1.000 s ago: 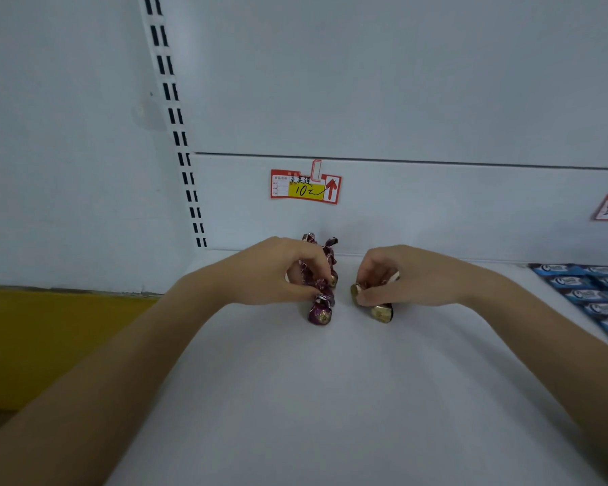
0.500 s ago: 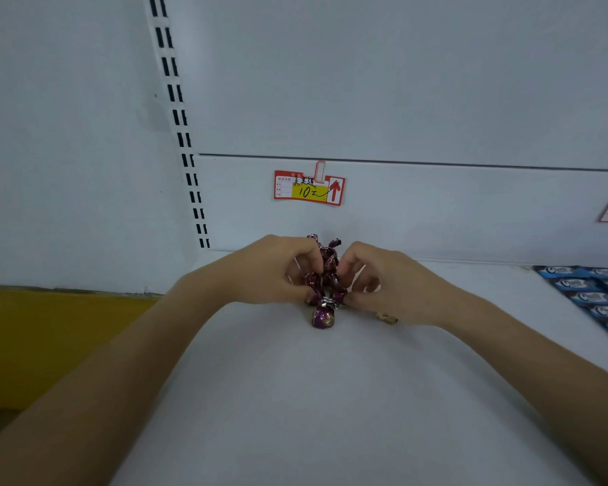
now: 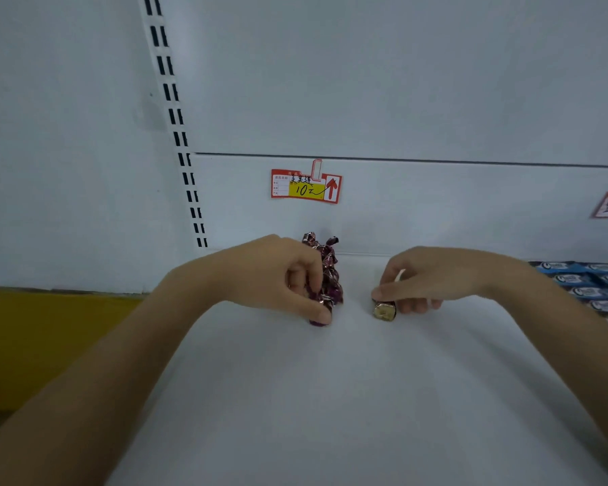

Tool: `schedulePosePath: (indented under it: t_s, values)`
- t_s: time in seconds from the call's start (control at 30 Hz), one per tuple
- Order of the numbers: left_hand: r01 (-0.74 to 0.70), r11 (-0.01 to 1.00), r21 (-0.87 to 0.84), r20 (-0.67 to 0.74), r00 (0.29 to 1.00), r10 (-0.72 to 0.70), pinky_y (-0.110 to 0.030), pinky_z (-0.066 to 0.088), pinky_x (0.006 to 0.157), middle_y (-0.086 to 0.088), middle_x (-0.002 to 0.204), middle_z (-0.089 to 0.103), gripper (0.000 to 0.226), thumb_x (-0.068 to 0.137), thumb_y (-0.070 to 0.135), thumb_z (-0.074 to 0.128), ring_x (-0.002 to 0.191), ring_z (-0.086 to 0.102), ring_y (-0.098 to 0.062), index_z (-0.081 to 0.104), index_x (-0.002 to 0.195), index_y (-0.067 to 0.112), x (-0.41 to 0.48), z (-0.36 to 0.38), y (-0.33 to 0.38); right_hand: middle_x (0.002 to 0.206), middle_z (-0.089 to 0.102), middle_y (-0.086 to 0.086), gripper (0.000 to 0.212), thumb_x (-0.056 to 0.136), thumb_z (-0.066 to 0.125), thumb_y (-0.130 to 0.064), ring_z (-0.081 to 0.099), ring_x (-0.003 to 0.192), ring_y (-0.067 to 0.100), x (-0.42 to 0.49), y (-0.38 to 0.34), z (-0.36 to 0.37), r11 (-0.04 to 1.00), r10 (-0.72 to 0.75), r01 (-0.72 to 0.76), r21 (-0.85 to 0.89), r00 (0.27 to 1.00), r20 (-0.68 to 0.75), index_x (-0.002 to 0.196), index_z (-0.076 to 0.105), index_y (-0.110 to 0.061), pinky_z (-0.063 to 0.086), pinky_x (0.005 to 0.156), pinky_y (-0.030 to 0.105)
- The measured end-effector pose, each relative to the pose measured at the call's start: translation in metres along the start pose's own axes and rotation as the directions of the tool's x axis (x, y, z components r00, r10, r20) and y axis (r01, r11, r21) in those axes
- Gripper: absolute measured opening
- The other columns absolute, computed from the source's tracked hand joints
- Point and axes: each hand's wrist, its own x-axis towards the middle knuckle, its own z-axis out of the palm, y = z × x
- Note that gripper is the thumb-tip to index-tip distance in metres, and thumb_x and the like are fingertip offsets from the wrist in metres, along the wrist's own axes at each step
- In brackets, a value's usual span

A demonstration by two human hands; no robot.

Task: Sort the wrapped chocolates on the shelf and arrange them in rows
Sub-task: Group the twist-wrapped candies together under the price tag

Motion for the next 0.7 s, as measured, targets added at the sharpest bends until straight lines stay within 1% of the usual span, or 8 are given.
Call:
schedulePosePath:
  t_s: [0.07,0.17,0.3,0.37,0.43,0.53,0.6,0.7]
  values:
    - [-0.007,0.998,0.065,0.04,0.999,0.004,-0.008,0.037,0.056,0.014,0.066,0.058,0.025,0.073,0.044,0.072,0.06,0.05,0.007,0.06,0.085,0.026,0.002,0.004,0.002,0.076,0.067,-0.001,0.028,0.081,0.065,-0.039,0.057,0.061,0.008,0.0,-0.002,0.001,0.997,-0.051,0.05,0.059,0.999,0.003,0.1,0.059,-0.019,0.044,0.055,0.017]
    - [-0.013,0.997,0.075,0.059,0.998,0.008,-0.006,0.037,0.055,0.014,0.071,0.059,0.018,0.076,0.038,0.071,0.061,0.05,0.007,0.062,0.085,0.024,0.002,0.005,0.0,0.086,0.068,-0.001,0.034,0.08,0.069,-0.026,0.059,0.061,0.005,-0.001,-0.005,0.003,0.985,-0.138,0.132,0.115,0.989,0.045,0.111,0.056,-0.02,0.046,0.057,0.017]
    - [-0.014,0.997,0.073,0.075,0.997,0.008,-0.006,0.037,0.055,0.014,0.071,0.06,0.014,0.076,0.035,0.071,0.061,0.051,0.006,0.062,0.08,0.026,0.001,0.001,-0.003,0.08,0.067,-0.002,0.011,0.082,0.066,-0.009,0.065,0.07,0.013,0.0,-0.008,0.009,0.948,-0.276,0.264,0.177,0.96,0.048,0.092,0.068,-0.014,0.05,0.063,0.018]
    - [-0.016,0.997,0.076,0.072,0.997,0.01,-0.007,0.038,0.056,0.014,0.072,0.059,0.013,0.076,0.033,0.072,0.062,0.052,0.007,0.06,0.077,0.028,0.001,0.0,-0.003,0.087,0.068,0.002,0.01,0.08,0.068,-0.009,0.068,0.079,0.02,0.0,-0.007,0.01,0.931,-0.303,0.292,0.217,0.953,0.017,0.087,0.065,-0.015,0.054,0.074,0.025]
    - [-0.011,0.998,0.064,0.069,0.998,0.007,-0.007,0.039,0.056,0.015,0.072,0.059,0.014,0.075,0.033,0.073,0.062,0.053,0.006,0.058,0.075,0.031,0.001,0.0,-0.004,0.09,0.069,0.001,0.013,0.078,0.069,-0.009,0.069,0.085,0.02,0.001,-0.008,0.011,0.913,-0.337,0.331,0.237,0.941,-0.014,0.085,0.062,-0.016,0.052,0.081,0.03]
    - [-0.004,0.999,0.034,0.063,0.998,0.002,-0.013,0.045,0.063,0.011,0.075,0.063,0.018,0.074,0.031,0.074,0.063,0.056,0.004,0.056,0.072,0.03,0.002,0.002,-0.004,0.085,0.068,-0.007,0.015,0.078,0.07,-0.009,0.065,0.078,0.005,0.003,-0.011,0.016,0.9,-0.396,0.395,0.184,0.918,-0.03,0.083,0.062,-0.02,0.049,0.072,0.018]
    - [0.001,1.0,0.021,0.046,0.999,-0.002,-0.022,0.05,0.069,0.006,0.077,0.065,0.021,0.074,0.029,0.075,0.067,0.06,-0.001,0.054,0.071,0.026,0.002,0.003,-0.005,0.083,0.066,-0.009,0.017,0.077,0.072,-0.014,0.061,0.075,0.0,0.006,-0.014,0.021,0.901,-0.413,0.418,0.115,0.908,-0.066,0.082,0.06,-0.024,0.045,0.066,0.01]
    - [-0.001,1.0,0.026,0.019,1.0,0.001,-0.03,0.052,0.072,0.001,0.077,0.066,0.024,0.073,0.026,0.075,0.071,0.064,-0.01,0.052,0.07,0.02,0.002,0.003,-0.006,0.076,0.064,-0.014,0.019,0.076,0.073,-0.016,0.059,0.07,-0.001,0.01,-0.014,0.026,0.896,-0.417,0.429,0.116,0.902,-0.116,0.079,0.058,-0.027,0.043,0.062,0.011]
